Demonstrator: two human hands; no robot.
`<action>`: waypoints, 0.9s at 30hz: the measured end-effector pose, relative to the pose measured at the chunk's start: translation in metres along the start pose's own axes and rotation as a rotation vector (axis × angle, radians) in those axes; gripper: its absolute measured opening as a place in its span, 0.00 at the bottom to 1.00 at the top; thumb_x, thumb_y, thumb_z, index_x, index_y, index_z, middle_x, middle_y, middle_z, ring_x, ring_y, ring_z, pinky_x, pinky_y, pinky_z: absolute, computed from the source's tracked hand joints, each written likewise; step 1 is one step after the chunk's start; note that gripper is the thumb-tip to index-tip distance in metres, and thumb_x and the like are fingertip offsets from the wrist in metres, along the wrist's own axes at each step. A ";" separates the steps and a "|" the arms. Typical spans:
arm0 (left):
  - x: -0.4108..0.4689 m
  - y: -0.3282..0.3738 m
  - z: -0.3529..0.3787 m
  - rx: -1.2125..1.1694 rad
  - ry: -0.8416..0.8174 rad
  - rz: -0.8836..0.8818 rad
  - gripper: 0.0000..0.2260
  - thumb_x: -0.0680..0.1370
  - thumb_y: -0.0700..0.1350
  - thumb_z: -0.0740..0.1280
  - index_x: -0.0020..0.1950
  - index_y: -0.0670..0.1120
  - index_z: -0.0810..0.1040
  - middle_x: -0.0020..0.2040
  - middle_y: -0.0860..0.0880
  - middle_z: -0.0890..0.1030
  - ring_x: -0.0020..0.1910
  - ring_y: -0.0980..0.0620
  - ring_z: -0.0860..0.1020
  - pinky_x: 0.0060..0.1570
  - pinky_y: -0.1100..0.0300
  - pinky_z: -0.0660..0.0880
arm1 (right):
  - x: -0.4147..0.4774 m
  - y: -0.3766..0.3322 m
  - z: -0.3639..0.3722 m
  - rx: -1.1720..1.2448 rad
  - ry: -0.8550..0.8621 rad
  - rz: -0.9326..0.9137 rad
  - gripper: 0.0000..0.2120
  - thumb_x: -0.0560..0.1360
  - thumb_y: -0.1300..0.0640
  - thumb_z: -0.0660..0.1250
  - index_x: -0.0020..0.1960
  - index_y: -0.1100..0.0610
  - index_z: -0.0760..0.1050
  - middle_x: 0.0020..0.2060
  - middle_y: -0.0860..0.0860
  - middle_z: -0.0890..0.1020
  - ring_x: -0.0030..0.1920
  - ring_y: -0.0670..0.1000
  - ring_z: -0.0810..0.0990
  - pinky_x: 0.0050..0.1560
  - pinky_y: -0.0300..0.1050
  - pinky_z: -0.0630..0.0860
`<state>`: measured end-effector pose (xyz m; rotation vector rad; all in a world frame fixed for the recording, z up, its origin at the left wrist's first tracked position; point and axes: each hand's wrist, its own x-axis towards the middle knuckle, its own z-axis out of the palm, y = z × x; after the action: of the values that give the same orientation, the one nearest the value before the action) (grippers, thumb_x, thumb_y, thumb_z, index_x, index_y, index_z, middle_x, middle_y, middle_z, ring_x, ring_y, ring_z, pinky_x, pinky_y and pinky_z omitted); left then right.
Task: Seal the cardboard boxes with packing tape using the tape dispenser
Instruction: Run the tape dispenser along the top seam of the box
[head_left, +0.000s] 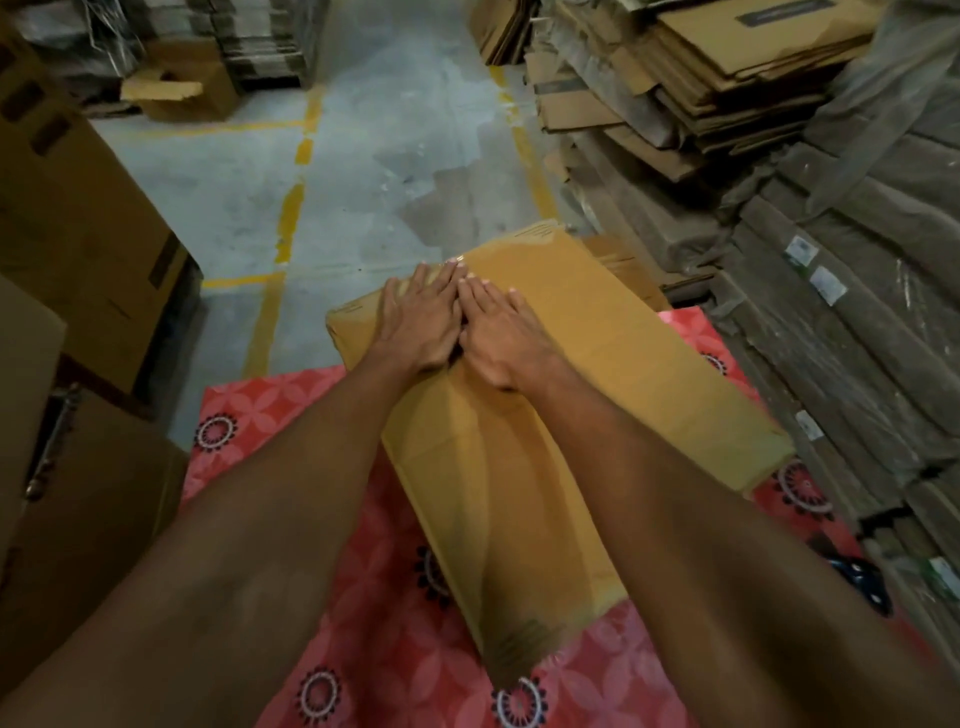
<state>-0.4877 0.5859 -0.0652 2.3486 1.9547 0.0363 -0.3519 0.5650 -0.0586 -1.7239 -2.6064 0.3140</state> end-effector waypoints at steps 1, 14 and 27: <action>0.003 -0.002 0.002 0.018 0.010 0.006 0.25 0.86 0.52 0.44 0.84 0.53 0.47 0.84 0.55 0.47 0.82 0.47 0.47 0.77 0.41 0.47 | 0.002 0.002 0.005 -0.022 0.012 -0.003 0.31 0.84 0.50 0.47 0.82 0.59 0.41 0.83 0.53 0.45 0.82 0.51 0.45 0.80 0.54 0.43; 0.001 -0.002 0.001 0.054 -0.013 -0.003 0.27 0.84 0.58 0.41 0.84 0.52 0.49 0.83 0.54 0.52 0.82 0.47 0.52 0.77 0.41 0.50 | -0.159 0.017 0.023 0.066 0.065 0.094 0.31 0.84 0.40 0.41 0.83 0.53 0.45 0.82 0.46 0.48 0.81 0.44 0.44 0.81 0.50 0.43; -0.127 0.078 0.013 -0.022 -0.104 0.356 0.26 0.87 0.54 0.43 0.84 0.49 0.45 0.83 0.51 0.46 0.82 0.52 0.45 0.80 0.49 0.44 | -0.187 0.019 0.023 0.066 0.054 0.100 0.40 0.76 0.37 0.32 0.83 0.56 0.48 0.82 0.49 0.52 0.81 0.47 0.47 0.80 0.51 0.43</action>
<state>-0.4334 0.4466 -0.0669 2.5935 1.4642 -0.0394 -0.2627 0.3977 -0.0634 -1.8175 -2.4498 0.3454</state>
